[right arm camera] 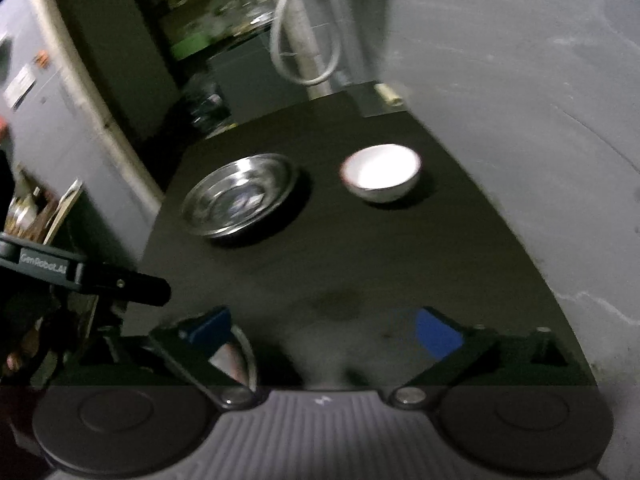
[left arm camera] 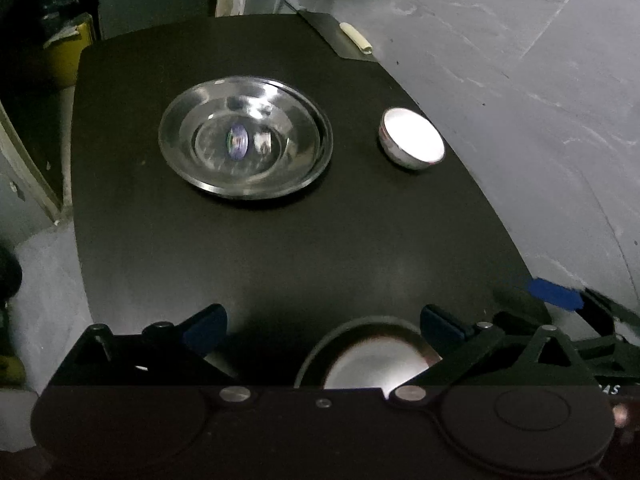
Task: Organize plates and bowls
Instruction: 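Reach both grippers to the other white bowl and grip its rim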
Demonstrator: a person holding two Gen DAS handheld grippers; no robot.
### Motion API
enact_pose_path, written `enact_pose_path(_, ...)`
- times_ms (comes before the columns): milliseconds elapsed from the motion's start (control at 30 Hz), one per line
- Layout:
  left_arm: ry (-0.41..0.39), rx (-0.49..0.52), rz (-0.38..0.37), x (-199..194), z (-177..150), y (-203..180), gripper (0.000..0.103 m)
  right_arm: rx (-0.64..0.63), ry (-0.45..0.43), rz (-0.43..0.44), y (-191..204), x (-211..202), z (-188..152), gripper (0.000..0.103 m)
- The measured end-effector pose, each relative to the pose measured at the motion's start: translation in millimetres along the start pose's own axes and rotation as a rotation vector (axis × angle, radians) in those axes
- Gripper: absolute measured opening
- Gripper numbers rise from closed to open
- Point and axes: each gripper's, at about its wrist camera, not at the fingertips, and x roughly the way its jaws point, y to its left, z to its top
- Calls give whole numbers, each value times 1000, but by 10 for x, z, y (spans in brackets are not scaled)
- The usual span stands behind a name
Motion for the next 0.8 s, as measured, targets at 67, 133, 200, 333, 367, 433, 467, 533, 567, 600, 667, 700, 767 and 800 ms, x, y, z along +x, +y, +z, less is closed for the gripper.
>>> enact_pose_path(67, -5, 5, 9, 65, 101, -38, 102, 46, -13, -20, -121, 46, 6, 103)
enact_pose_path(133, -10, 19, 16, 153, 235, -97, 102, 83, -17, -68, -219, 122, 28, 103)
enact_pose_path(200, -19, 52, 25, 231, 379, -178, 102, 122, -20, -128, -307, 213, 62, 103)
enact_pose_path(333, -52, 161, 58, 414, 731, -378, 102, 176, -31, -206, -463, 407, 185, 103)
enact_pose_path(367, -58, 189, 69, 461, 810, -425, 102, 179, -41, -222, -481, 459, 224, 103)
enact_pose_path(433, -69, 246, 87, 585, 990, -516, 102, 195, -66, -234, -518, 548, 312, 103)
enact_pose_path(467, -75, 268, 91, 652, 1065, -556, 102, 204, -80, -236, -529, 605, 354, 103)
enact_pose_path(533, -76, 306, 99, 815, 1237, -625, 102, 217, -105, -244, -554, 711, 436, 103)
enact_pose_path(567, -77, 319, 103, 901, 1320, -652, 102, 220, -116, -251, -560, 768, 473, 103)
enact_pose_path(600, -77, 328, 106, 974, 1388, -677, 102, 223, -125, -256, -569, 822, 508, 103)
enact_pose_path(667, -79, 346, 118, 1103, 1492, -713, 102, 226, -134, -259, -590, 938, 581, 103)
enact_pose_path(700, -82, 355, 123, 1149, 1537, -730, 102, 223, -138, -262, -598, 1004, 626, 102)
enact_pose_path(767, -83, 380, 135, 1252, 1611, -767, 102, 215, -148, -277, -614, 1076, 674, 102)
enact_pose_path(800, -85, 396, 140, 1300, 1642, -792, 102, 212, -152, -281, -630, 1116, 701, 102)
